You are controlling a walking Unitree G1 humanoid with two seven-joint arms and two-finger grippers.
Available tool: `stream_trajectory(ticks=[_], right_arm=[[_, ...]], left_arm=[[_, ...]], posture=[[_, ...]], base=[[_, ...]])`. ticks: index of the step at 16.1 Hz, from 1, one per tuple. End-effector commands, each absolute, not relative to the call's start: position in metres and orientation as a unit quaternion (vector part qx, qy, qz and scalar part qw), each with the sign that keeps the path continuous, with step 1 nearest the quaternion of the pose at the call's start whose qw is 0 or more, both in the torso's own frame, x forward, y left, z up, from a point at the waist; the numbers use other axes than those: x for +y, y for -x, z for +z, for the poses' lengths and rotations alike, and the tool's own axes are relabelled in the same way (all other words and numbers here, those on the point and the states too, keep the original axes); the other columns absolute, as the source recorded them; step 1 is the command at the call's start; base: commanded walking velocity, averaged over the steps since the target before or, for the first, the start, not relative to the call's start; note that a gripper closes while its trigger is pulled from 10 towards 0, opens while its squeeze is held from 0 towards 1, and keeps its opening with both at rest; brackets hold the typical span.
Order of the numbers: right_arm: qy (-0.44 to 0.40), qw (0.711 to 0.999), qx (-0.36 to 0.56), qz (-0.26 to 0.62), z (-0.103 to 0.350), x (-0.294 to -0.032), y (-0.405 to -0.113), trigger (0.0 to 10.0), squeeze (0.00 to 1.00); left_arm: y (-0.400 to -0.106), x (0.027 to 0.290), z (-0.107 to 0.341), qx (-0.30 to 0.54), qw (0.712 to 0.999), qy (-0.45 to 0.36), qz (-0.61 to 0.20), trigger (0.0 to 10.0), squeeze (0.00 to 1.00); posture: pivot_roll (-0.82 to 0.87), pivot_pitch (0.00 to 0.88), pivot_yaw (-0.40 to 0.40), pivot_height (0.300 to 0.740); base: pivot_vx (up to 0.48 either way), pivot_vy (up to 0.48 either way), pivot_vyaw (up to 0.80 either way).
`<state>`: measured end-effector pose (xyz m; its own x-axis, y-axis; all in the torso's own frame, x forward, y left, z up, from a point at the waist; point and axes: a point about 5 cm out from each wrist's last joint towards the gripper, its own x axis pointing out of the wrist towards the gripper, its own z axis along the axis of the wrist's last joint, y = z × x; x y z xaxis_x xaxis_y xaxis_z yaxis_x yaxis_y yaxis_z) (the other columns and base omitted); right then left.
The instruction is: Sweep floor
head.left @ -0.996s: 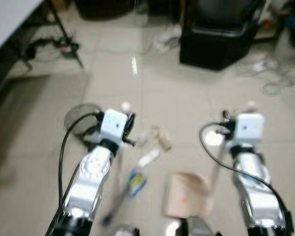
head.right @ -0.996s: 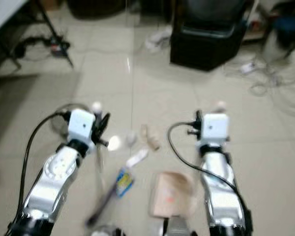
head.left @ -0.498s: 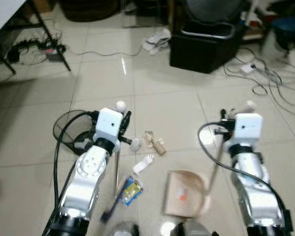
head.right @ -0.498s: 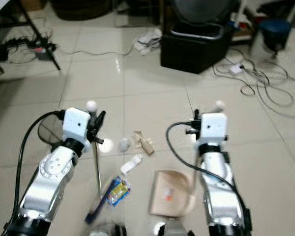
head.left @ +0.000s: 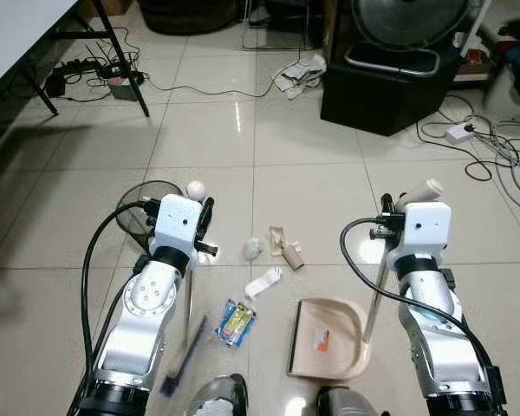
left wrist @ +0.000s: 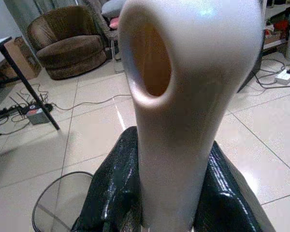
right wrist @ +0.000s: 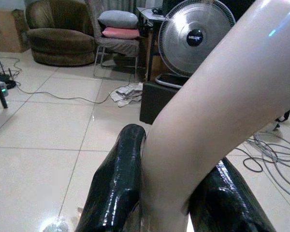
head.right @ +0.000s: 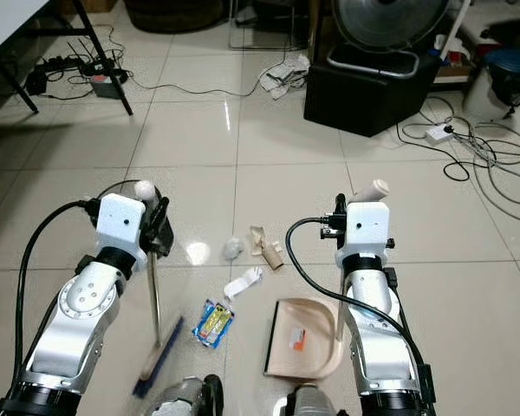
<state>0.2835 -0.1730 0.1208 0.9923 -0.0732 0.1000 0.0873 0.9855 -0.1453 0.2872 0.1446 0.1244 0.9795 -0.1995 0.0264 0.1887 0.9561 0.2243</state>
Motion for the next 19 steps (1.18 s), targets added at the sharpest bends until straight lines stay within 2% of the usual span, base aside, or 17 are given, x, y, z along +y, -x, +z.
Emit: stream_trajectory(ticks=[1, 9, 15, 18, 19], right_arm=[[0.079, 0.993, -0.072, -0.049, 0.127, -0.173, -0.289, 10.0, 0.0], [0.076, 0.992, -0.078, -0.064, 0.125, -0.175, -0.288, 10.0, 0.0], [0.11, 0.986, -0.11, -0.059, 0.129, -0.179, -0.302, 10.0, 0.0], [0.13, 0.982, -0.135, -0.023, 0.126, -0.164, -0.311, 10.0, 0.0], [0.143, 0.979, -0.141, 0.007, 0.12, -0.15, -0.317, 10.0, 0.0]], left_arm=[[-0.289, 0.144, 0.126, -0.033, 0.988, -0.117, -0.091, 10.0, 0.0], [-0.29, 0.141, 0.126, -0.037, 0.988, -0.118, -0.092, 10.0, 0.0], [-0.307, 0.149, 0.128, -0.063, 0.991, -0.113, -0.021, 10.0, 0.0], [-0.313, 0.149, 0.123, -0.077, 0.991, -0.11, -0.01, 10.0, 0.0], [-0.317, 0.145, 0.118, -0.073, 0.991, -0.109, -0.017, 10.0, 0.0]], posture=[[0.0, 0.175, 0.075, 0.74], [0.0, 0.183, 0.084, 0.74], [0.02, 0.233, 0.07, 0.74], [0.04, 0.261, 0.077, 0.74], [0.04, 0.269, 0.078, 0.74]], base=[[0.0, 0.0, 0.0], [0.0, 0.0, 0.0], [0.0, 0.0, 0.0], [0.0, 0.0, 0.0], [0.0, 0.0, 0.0]])
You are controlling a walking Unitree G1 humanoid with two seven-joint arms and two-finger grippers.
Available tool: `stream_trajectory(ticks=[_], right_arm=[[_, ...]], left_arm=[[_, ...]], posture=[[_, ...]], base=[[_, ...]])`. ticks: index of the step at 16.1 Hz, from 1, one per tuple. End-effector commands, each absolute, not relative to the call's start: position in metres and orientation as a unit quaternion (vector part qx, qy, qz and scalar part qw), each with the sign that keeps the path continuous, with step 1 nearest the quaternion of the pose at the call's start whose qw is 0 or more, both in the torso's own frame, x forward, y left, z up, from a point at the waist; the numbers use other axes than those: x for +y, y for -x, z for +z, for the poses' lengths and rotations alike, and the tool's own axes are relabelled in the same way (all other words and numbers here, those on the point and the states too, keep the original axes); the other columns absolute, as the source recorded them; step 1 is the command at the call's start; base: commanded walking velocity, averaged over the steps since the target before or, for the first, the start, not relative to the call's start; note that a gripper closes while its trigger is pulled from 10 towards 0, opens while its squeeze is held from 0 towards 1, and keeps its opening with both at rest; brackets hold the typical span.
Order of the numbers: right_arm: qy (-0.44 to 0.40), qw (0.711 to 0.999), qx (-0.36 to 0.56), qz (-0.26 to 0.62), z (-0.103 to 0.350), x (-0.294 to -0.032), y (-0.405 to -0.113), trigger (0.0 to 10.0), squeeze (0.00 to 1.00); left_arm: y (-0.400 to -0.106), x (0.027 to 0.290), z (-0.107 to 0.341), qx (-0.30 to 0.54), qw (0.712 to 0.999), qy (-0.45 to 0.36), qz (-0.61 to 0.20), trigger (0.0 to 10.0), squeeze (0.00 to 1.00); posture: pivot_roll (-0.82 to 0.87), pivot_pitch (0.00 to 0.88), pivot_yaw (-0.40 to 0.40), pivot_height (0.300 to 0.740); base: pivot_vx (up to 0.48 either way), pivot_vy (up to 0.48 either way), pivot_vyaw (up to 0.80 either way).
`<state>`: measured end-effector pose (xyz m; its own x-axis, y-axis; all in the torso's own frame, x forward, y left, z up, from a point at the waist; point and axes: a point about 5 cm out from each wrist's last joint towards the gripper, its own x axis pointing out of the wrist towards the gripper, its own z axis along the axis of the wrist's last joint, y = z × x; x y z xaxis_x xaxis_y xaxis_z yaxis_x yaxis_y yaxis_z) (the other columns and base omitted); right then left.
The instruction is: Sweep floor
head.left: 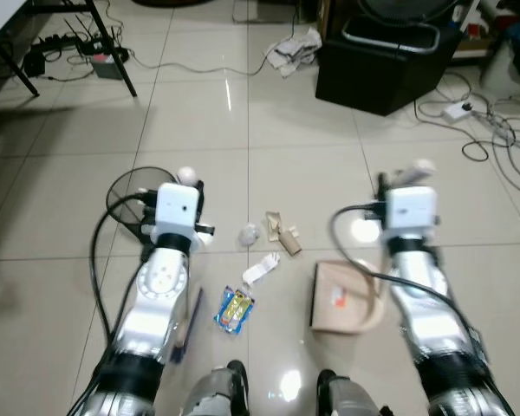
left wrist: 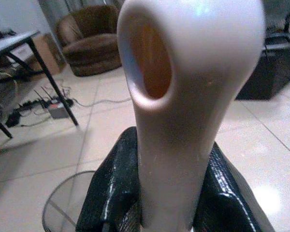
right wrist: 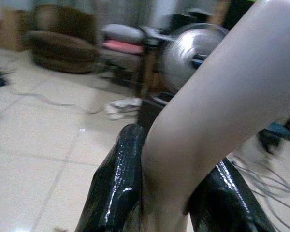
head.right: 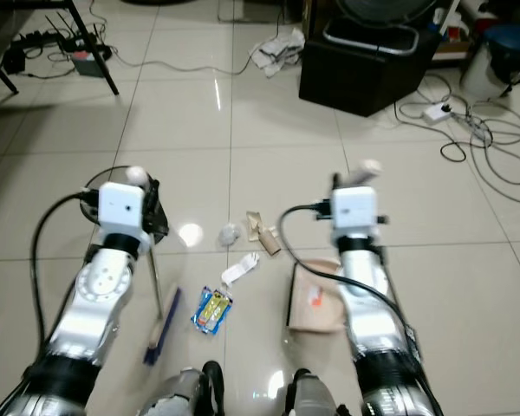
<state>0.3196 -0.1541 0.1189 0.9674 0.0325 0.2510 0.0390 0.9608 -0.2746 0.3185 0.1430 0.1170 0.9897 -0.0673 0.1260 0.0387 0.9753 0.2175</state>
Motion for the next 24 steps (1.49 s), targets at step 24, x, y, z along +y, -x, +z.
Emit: stream_trajectory(ticks=[24], right_arm=[[0.02, 0.984, -0.171, 0.041, 0.111, -0.111, -0.306, 10.0, 0.0]], left_arm=[[-0.324, 0.099, 0.178, -0.14, 0.966, 0.021, -0.217, 10.0, 0.0]], posture=[[0.0, 0.187, 0.055, 0.74]], base=[[0.0, 0.0, 0.0]])
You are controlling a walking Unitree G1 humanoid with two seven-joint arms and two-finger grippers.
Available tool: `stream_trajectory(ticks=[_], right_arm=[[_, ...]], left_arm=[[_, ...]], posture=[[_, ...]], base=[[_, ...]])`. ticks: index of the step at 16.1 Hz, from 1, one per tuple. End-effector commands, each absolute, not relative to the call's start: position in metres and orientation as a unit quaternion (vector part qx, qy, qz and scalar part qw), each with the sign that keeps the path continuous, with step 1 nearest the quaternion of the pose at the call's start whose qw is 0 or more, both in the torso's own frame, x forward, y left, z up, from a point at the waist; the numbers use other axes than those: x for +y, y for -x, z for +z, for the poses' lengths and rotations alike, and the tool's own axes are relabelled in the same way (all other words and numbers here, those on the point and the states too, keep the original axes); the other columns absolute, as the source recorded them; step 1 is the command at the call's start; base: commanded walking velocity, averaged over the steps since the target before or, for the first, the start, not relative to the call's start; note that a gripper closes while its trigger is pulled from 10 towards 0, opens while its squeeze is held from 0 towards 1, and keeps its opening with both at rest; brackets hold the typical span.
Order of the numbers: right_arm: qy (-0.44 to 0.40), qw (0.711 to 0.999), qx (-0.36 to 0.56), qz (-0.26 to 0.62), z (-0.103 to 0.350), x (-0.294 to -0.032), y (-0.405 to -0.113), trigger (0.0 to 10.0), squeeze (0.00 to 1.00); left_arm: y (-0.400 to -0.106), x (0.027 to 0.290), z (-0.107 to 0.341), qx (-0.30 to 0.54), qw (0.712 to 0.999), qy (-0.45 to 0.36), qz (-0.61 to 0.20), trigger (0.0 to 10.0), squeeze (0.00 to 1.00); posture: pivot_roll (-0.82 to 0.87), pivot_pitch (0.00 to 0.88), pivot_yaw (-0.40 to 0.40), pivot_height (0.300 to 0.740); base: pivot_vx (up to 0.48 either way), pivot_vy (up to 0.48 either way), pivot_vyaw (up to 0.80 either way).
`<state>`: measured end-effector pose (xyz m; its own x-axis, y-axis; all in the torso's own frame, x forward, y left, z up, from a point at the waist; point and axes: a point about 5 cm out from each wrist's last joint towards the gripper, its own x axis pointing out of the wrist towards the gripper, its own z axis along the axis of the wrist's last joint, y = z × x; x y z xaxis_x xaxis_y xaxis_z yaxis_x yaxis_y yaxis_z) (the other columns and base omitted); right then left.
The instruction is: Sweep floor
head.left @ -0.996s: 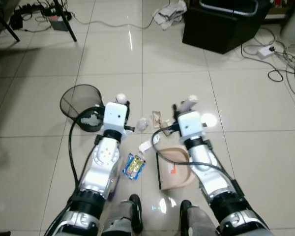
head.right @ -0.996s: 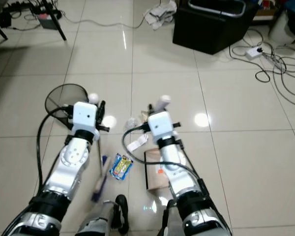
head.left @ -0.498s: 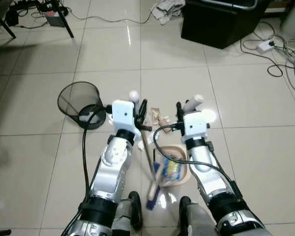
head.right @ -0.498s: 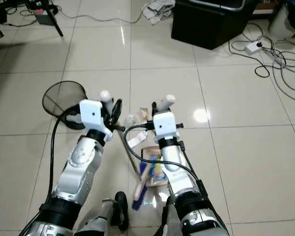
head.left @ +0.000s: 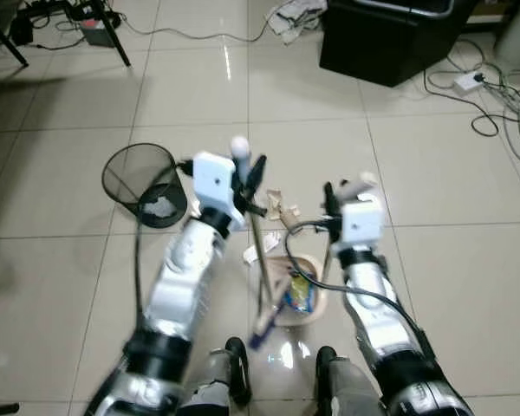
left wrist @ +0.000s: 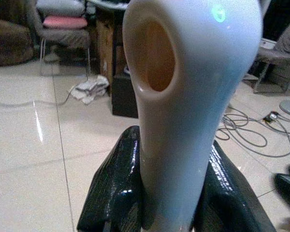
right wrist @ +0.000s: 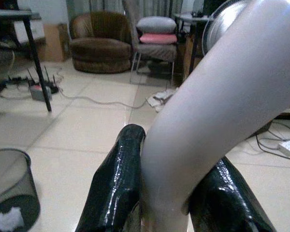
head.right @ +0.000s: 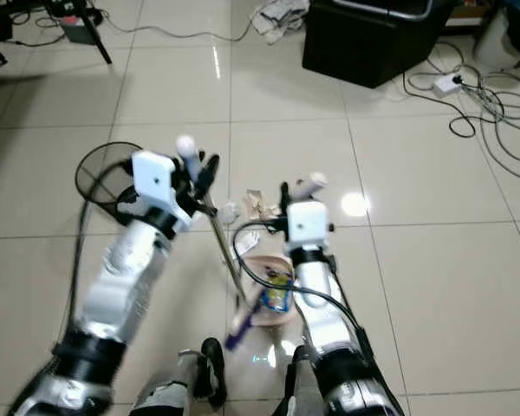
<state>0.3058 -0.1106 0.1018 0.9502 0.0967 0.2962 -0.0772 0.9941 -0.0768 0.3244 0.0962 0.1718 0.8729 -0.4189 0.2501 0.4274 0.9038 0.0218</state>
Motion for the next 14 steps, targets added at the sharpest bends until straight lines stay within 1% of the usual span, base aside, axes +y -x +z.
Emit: stream_trajectory(ticks=[1, 2, 3, 6, 9, 10, 12, 14], right_arm=[[0.018, 0.984, -0.172, 0.037, 0.111, -0.115, -0.305, 10.0, 0.0], [0.015, 0.984, -0.176, 0.025, 0.113, -0.125, -0.302, 10.0, 0.0], [0.015, 0.984, -0.176, 0.021, 0.114, -0.129, -0.3, 10.0, 0.0], [-0.007, 0.984, -0.181, 0.005, 0.121, -0.143, -0.296, 10.0, 0.0], [-0.026, 0.982, -0.186, -0.007, 0.131, -0.15, -0.294, 10.0, 0.0], [-0.033, 0.98, -0.196, -0.017, 0.141, -0.155, -0.291, 10.0, 0.0], [-0.042, 0.975, -0.216, -0.031, 0.159, -0.164, -0.287, 10.0, 0.0], [-0.046, 0.972, -0.229, -0.039, 0.173, -0.17, -0.284, 10.0, 0.0]], left_arm=[[-0.326, 0.105, 0.183, -0.146, 0.965, 0.013, -0.216, 10.0, 0.0], [-0.331, 0.126, 0.201, -0.163, 0.964, 0.005, -0.211, 10.0, 0.0], [-0.332, 0.133, 0.207, -0.168, 0.963, 0.004, -0.211, 10.0, 0.0], [-0.334, 0.178, 0.231, -0.18, 0.963, -0.042, -0.194, 10.0, 0.0], [-0.333, 0.209, 0.228, -0.161, 0.97, -0.087, -0.159, 10.0, 0.0], [-0.331, 0.223, 0.222, -0.145, 0.976, -0.099, -0.13, 10.0, 0.0], [-0.323, 0.238, 0.209, -0.117, 0.982, -0.119, -0.089, 10.0, 0.0], [-0.319, 0.245, 0.199, -0.101, 0.985, -0.124, -0.061, 10.0, 0.0]], posture=[[0.0, 0.185, 0.054, 0.74], [0.0, 0.169, 0.054, 0.74], [0.0, 0.166, 0.055, 0.74], [0.02, 0.134, 0.063, 0.74], [0.02, 0.12, 0.068, 0.74], [0.02, 0.11, 0.071, 0.74], [0.0, 0.099, 0.081, 0.74], [-0.01, 0.091, 0.087, 0.74]], base=[[0.0, 0.0, 0.0], [0.0, 0.0, 0.0], [0.0, 0.0, 0.0], [0.0, 0.0, 0.0], [0.0, 0.0, 0.0], [0.0, 0.0, 0.0], [0.0, 0.0, 0.0], [0.0, 0.0, 0.0]])
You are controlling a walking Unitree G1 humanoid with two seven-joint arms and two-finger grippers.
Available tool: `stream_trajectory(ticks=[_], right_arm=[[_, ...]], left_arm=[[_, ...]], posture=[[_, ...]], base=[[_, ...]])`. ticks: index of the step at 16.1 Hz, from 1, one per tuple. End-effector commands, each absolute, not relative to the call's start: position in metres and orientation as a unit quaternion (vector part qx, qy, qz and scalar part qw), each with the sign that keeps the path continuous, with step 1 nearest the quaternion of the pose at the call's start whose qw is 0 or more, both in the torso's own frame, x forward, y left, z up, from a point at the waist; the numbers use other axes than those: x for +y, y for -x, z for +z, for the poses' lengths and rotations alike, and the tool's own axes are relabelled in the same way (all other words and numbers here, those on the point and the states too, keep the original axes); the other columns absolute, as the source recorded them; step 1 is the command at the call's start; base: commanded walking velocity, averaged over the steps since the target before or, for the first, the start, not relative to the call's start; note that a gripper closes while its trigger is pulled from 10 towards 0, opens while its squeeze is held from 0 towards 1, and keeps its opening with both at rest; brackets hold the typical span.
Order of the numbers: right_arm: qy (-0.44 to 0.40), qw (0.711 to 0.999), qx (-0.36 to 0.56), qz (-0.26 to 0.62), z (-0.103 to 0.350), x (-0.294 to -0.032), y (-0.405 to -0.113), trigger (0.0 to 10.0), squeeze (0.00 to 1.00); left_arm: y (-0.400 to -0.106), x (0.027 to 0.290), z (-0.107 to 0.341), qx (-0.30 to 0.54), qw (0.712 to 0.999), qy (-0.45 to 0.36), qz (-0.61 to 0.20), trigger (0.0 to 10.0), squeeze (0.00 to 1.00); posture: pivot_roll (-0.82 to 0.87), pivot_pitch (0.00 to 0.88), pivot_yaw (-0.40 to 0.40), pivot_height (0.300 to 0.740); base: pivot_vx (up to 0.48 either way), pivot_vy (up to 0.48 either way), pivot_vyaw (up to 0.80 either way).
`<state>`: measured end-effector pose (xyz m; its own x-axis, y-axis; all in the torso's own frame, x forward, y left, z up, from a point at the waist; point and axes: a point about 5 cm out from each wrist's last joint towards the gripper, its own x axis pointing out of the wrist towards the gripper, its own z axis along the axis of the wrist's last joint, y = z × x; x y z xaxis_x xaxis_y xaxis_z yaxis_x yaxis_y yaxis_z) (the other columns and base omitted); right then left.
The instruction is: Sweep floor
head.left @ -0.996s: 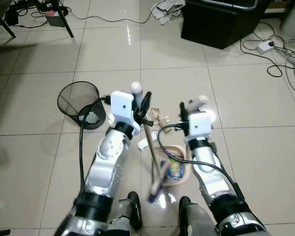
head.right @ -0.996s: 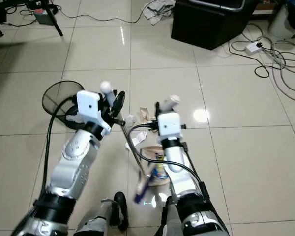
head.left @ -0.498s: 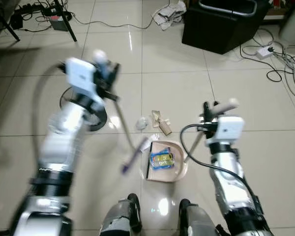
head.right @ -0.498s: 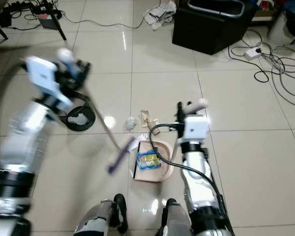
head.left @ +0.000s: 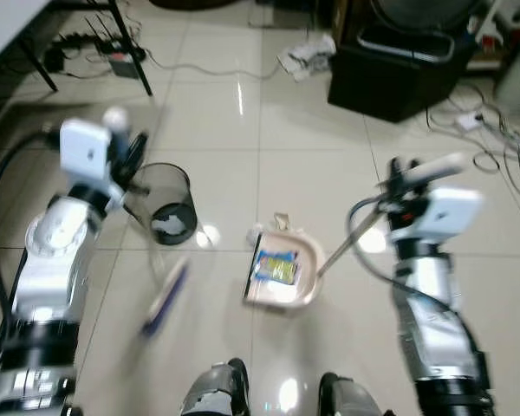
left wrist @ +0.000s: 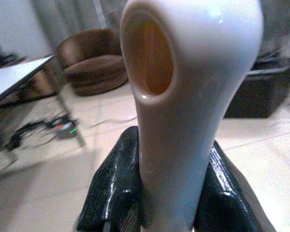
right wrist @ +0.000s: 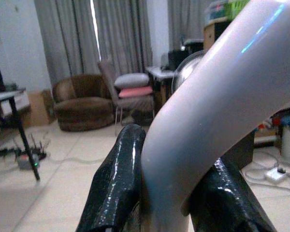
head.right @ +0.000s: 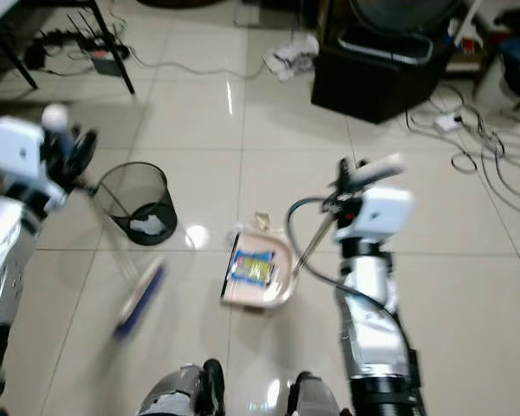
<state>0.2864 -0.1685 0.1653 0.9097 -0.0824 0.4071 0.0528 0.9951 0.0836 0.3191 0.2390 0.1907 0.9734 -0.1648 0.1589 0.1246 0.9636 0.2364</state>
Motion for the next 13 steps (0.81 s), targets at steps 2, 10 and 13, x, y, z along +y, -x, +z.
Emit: stream_trajectory(ticks=[2, 10, 13], right_arm=[[-0.053, 0.97, -0.236, -0.04, 0.191, -0.176, -0.281, 10.0, 0.0], [-0.139, 0.965, -0.223, -0.008, 0.255, -0.168, -0.294, 10.0, 0.0], [-0.147, 0.963, -0.224, -0.001, 0.264, -0.168, -0.297, 10.0, 0.0]], left_arm=[[-0.314, 0.246, 0.185, -0.073, 0.99, -0.119, -0.033, 10.0, 0.0], [-0.296, 0.191, 0.154, -0.07, 0.995, -0.072, -0.018, 10.0, 0.0], [-0.291, 0.19, 0.153, -0.073, 0.995, -0.072, -0.009, 10.0, 0.0]], posture=[[-0.02, 0.076, 0.087, 0.74], [-0.03, 0.031, 0.068, 0.74], [-0.02, 0.03, 0.058, 0.74]], base=[[0.0, 0.0, 0.0], [0.0, 0.0, 0.16], [0.094, 0.0, 0.8]])
